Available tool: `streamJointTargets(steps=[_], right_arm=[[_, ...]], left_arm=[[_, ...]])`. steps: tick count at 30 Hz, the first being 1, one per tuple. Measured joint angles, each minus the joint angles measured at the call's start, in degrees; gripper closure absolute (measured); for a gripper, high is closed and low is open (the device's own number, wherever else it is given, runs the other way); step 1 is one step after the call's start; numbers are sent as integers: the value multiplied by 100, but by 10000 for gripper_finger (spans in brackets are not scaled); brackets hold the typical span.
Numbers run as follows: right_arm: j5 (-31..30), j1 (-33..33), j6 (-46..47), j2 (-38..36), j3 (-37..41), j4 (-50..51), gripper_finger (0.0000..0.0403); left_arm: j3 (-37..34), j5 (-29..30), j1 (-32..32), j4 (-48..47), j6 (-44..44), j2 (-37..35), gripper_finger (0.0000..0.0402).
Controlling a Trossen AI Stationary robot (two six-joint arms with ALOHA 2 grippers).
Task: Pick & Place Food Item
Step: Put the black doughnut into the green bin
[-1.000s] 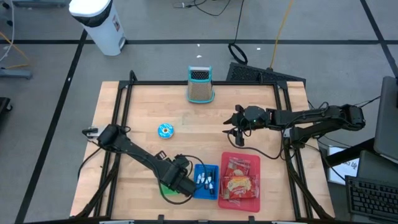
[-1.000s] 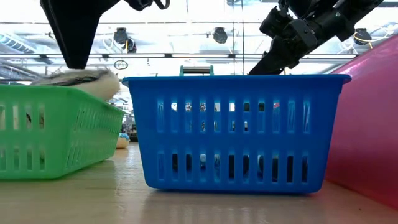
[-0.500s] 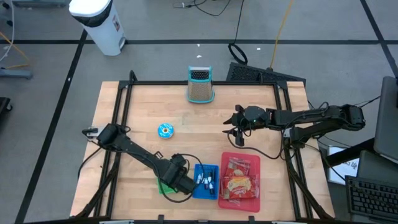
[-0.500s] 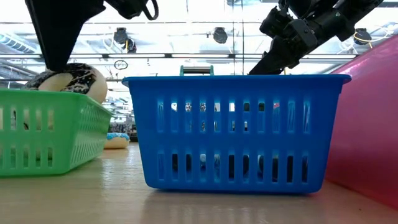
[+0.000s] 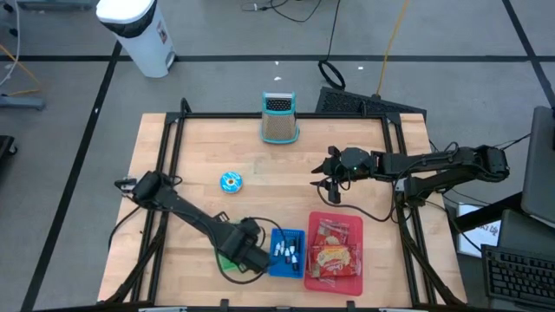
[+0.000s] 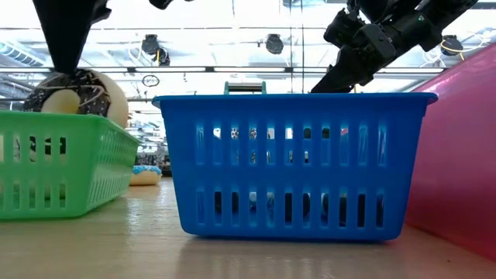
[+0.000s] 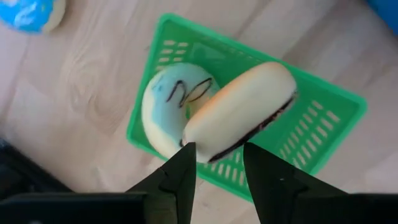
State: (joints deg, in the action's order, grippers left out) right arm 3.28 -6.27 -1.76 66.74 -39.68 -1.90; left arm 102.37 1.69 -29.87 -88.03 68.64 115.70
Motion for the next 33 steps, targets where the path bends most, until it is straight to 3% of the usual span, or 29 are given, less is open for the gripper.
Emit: streamJointTargets(steps=[18, 33], right_arm=[[3, 1, 9, 0, 0, 25, 232], [5, 1, 6, 0, 0, 25, 232]], left_arm=[[0, 195, -52, 1115, -2023, 2, 270], [-2, 435, -48, 1168, -2489, 5, 270]])
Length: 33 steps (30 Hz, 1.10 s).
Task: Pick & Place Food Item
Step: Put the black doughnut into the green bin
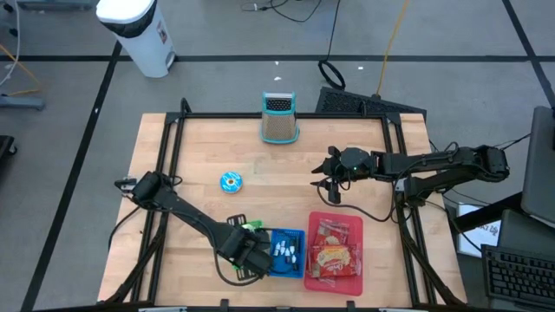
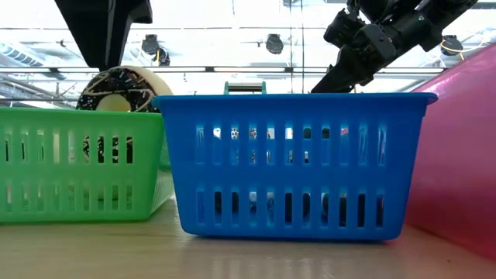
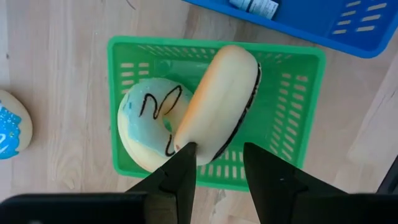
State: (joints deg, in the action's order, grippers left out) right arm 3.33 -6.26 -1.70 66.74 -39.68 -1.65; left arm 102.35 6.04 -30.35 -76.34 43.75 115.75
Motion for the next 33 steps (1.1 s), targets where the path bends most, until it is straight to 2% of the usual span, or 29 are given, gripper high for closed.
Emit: streamJointTargets(steps=[17, 26, 33], right_arm=[[-2, 0, -2, 0, 0, 0, 232], [-2, 0, -4, 0, 0, 0, 232], [-2, 0, -40, 0, 0, 0, 232]], left_arm=[[0, 27, 10, -8, -133, 1, 270], [-2, 616, 29, 12, -823, 4, 270], [-2, 623, 147, 71, -1098, 4, 270]])
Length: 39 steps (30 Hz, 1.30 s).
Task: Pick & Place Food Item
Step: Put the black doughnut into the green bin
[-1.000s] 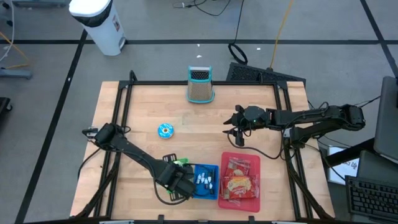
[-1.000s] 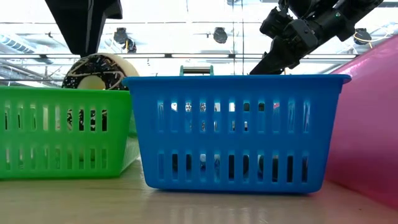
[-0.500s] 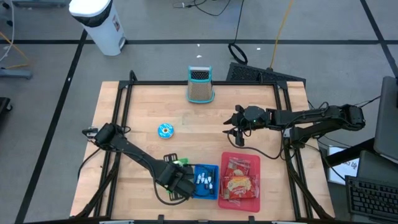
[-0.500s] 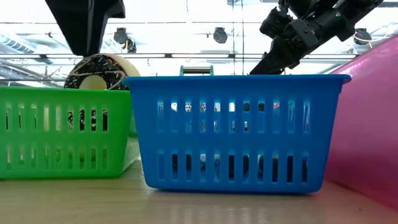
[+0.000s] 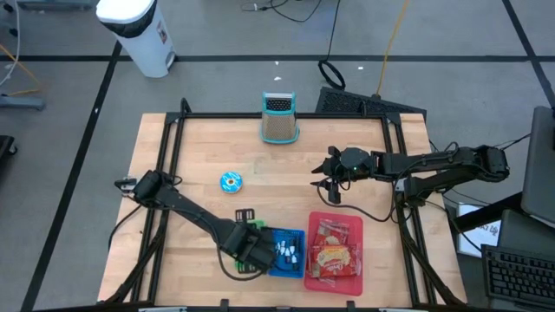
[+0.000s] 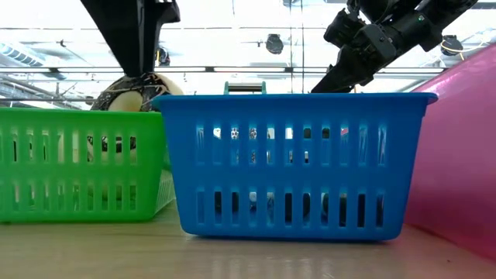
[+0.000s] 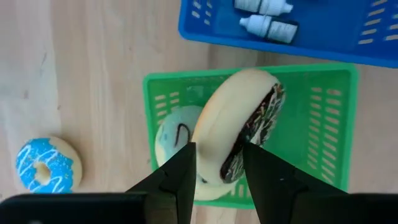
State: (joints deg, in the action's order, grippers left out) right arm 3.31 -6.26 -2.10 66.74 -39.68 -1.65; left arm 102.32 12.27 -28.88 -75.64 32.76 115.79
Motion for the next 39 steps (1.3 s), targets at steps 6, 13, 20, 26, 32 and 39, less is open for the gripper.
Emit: streamJointTargets(steps=[6, 13, 20, 26, 32, 39], right_arm=[[0, 0, -7, 0, 0, 12, 232], [0, 0, -7, 0, 0, 15, 232], [0, 0, -9, 0, 0, 15, 232], [0, 0, -9, 0, 0, 15, 232], [-2, 0, -7, 0, 2, 15, 232], [-2, 0, -7, 0, 1, 15, 232]], left_arm=[[0, -65, 6, 455, -465, 0, 270], [-241, -399, 25, 768, -524, 0, 270], [-419, -470, 36, 840, -522, 7, 270], [-422, -690, 36, 831, -263, 7, 309], [-424, -1212, 36, 840, 168, 7, 391], [-424, -1029, 20, 789, 946, -36, 396]])
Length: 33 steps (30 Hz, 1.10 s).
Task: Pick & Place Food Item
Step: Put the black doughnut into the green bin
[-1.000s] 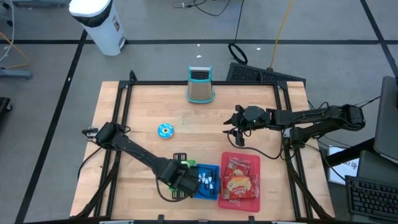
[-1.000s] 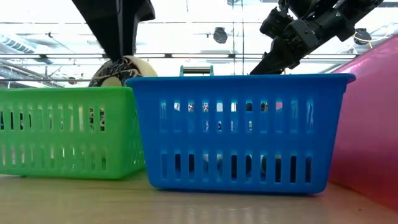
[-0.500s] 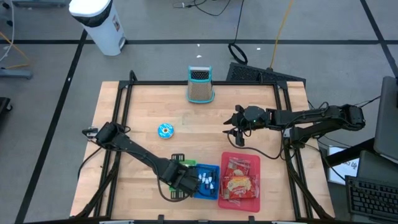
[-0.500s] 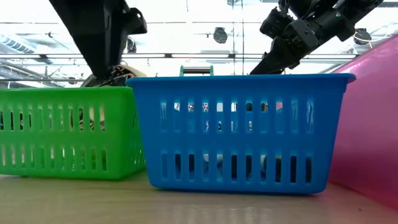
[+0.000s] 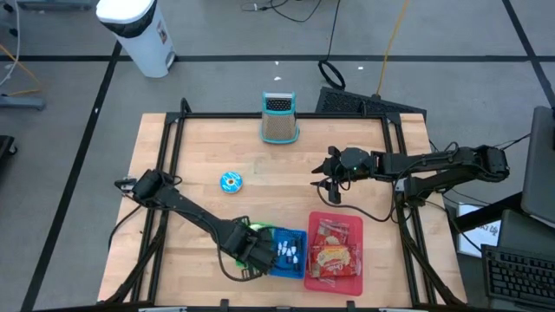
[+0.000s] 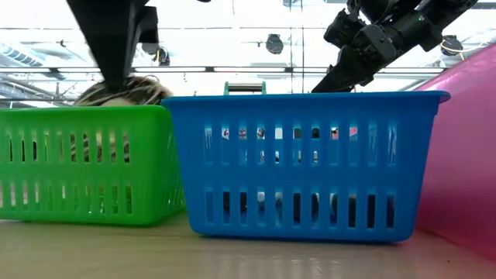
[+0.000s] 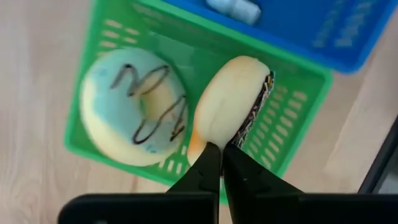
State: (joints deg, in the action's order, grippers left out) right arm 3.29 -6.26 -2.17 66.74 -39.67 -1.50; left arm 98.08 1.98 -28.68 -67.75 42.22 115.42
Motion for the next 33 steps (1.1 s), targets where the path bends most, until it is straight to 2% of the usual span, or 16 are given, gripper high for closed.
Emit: streamJointTargets(steps=[11, 19, 27, 33], right_arm=[[0, 0, 0, 0, 1, -19, 232], [0, -2, 18, 0, 1, -42, 232], [0, -1, 20, 0, 1, -39, 232], [0, -1, 20, 0, 1, -36, 232]], left_arm=[[0, 710, 1, -61, 2197, -411, 399], [-251, 711, 140, -212, 2824, -374, 400], [-572, 564, 261, 102, 3228, -385, 396], [-573, 509, 301, 206, 3289, -385, 365]])
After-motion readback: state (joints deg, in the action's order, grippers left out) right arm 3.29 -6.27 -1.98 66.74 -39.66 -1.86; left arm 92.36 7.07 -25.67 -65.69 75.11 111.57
